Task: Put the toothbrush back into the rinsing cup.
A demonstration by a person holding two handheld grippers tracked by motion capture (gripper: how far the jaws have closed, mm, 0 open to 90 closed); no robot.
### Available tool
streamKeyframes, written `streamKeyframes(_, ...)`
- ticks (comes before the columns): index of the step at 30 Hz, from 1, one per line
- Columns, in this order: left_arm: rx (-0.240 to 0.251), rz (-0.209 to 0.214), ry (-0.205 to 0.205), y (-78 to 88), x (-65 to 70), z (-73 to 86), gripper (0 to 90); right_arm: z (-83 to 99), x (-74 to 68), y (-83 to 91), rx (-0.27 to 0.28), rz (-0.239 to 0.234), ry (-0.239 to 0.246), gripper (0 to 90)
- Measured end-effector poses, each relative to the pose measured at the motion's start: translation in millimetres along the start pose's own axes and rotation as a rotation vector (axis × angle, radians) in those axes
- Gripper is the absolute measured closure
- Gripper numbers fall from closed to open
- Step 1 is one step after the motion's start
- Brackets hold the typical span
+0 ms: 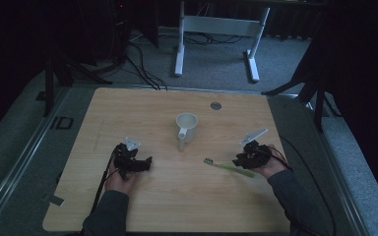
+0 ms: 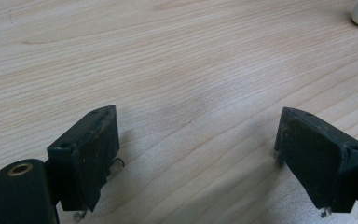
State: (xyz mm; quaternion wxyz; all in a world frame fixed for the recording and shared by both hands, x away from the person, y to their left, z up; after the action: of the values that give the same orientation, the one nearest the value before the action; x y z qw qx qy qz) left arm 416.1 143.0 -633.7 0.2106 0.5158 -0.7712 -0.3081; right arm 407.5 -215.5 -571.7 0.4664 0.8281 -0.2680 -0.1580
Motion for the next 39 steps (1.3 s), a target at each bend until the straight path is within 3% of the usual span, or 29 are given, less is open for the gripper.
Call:
streamKeyframes(14, -0.001, 0.001, -0.001, 0.0, 0.6, 0.0, 14.2, 1.6, -1.3, -3.1, -0.029, -0.032, 0.022, 65.8)
streamKeyframes(39, -0.003, 0.001, -0.004, 0.1, 1.0, 0.1, 14.3, -5.6, -5.8, -5.8, -0.099, -0.032, 0.089, 66.2)
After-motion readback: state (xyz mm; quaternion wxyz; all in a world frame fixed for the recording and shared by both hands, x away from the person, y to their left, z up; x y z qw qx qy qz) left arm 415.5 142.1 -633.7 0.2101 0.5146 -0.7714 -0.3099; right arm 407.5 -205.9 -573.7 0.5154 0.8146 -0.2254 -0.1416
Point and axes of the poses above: each handheld gripper's, and its own axes: y roughly backward along the jaws, z roughly out of its underside, x roughly to its right, the point moved 10 cm from there along -y, roughly forward along the jaws, and after that the axes turned 1 degree about x, right-handed, at the moved point
